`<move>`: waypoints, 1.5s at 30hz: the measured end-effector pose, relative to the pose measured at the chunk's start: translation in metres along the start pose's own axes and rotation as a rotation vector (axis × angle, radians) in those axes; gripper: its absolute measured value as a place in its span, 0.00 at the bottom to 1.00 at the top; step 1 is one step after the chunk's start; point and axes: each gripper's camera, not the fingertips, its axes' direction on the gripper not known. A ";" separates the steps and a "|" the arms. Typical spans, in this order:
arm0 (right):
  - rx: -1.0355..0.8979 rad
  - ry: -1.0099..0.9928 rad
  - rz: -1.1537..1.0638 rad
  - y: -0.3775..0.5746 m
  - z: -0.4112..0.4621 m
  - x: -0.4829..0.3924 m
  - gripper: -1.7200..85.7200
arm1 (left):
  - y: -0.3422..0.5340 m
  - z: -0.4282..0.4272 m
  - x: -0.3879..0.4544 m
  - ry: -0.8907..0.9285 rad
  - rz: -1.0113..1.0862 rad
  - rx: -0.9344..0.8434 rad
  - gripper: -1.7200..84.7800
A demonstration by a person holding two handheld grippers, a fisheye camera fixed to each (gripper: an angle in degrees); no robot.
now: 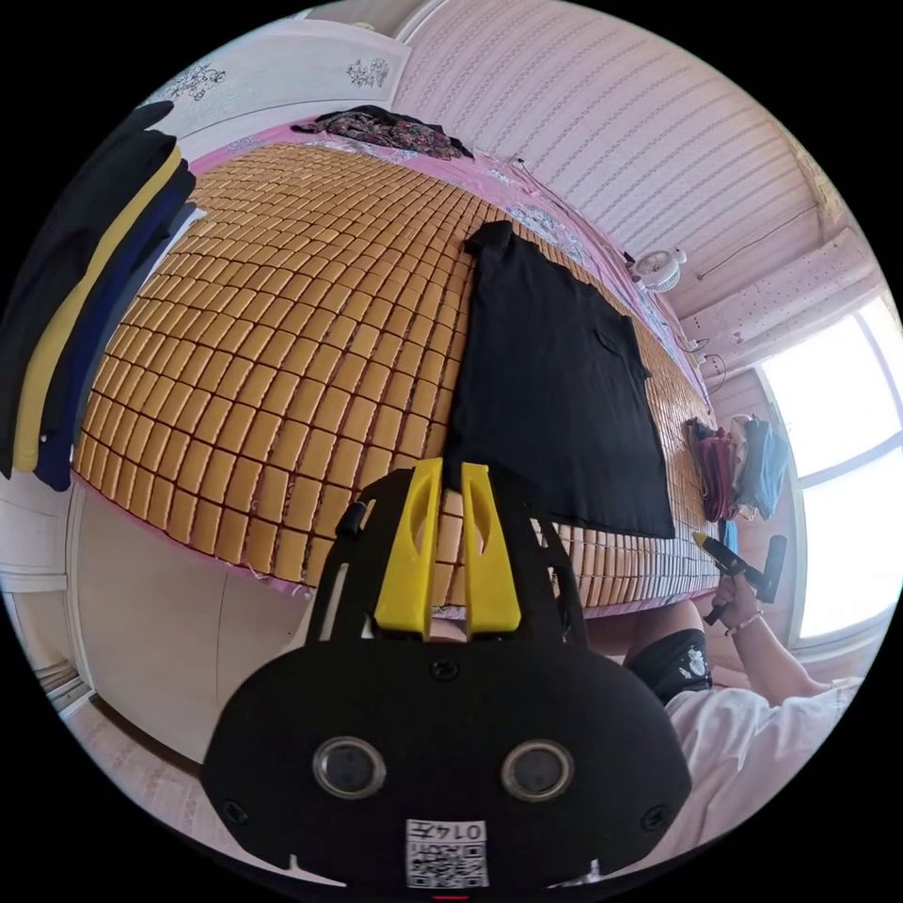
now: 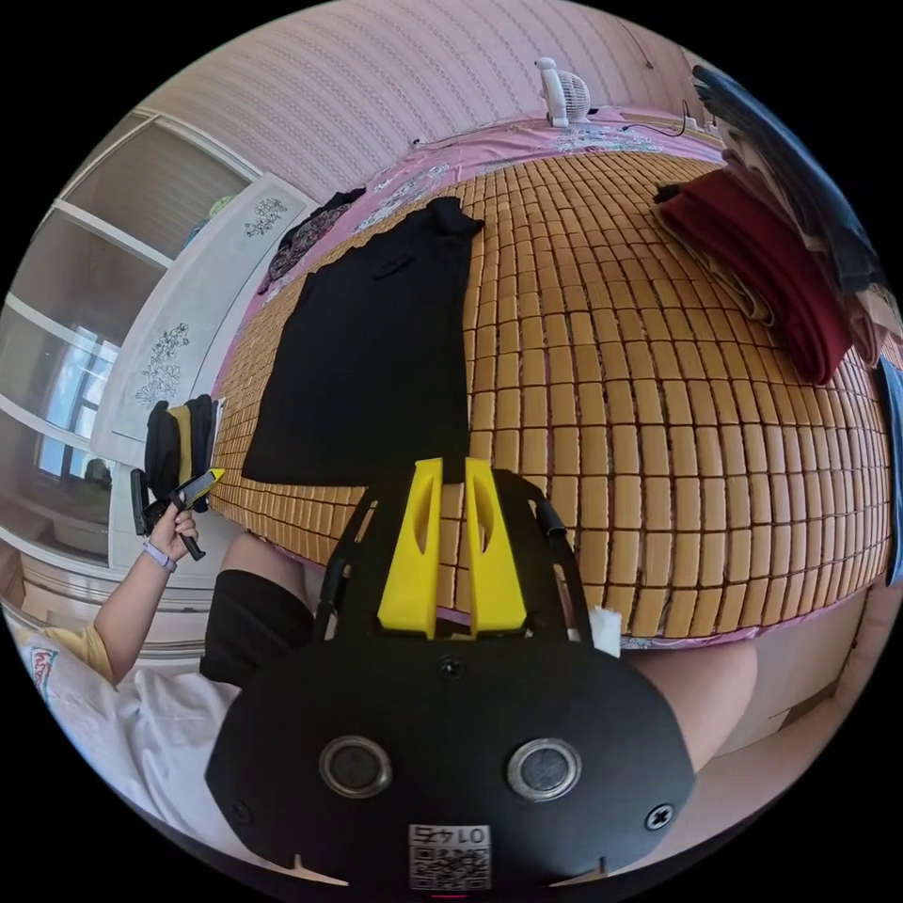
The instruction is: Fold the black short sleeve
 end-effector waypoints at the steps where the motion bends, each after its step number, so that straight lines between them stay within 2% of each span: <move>1: -0.003 0.009 -0.006 -0.002 0.004 -0.005 0.09 | -0.002 0.004 0.005 -0.003 0.003 -0.005 0.09; 7: -0.115 0.099 0.006 -0.020 0.058 -0.039 0.10 | -0.026 0.044 0.052 -0.124 0.029 -0.109 0.08; 9: -0.125 0.152 -0.008 -0.019 0.062 -0.046 0.05 | -0.030 0.044 0.066 -0.150 0.050 -0.114 0.05; 12: -0.144 0.064 -0.044 -0.012 0.055 -0.050 0.03 | -0.026 0.033 0.083 -0.194 0.090 -0.102 0.02; 17: -0.161 0.034 -0.164 0.022 0.035 -0.074 0.02 | -0.003 0.010 0.092 -0.164 0.116 -0.094 0.01; 23: -0.201 0.009 -0.156 0.077 0.025 -0.094 0.03 | 0.036 0.010 0.085 -0.138 0.080 -0.169 0.01; 29: -0.135 0.019 -0.097 0.126 -0.002 -0.097 0.07 | 0.071 -0.033 0.081 -0.061 0.017 0.010 0.01; 37: -0.001 0.055 -0.075 0.190 -0.041 -0.115 0.08 | 0.124 -0.084 0.097 0.003 0.065 0.098 0.01; 45: 0.113 0.055 -0.127 0.254 -0.066 -0.159 0.07 | 0.150 -0.132 0.166 0.026 0.307 0.156 0.01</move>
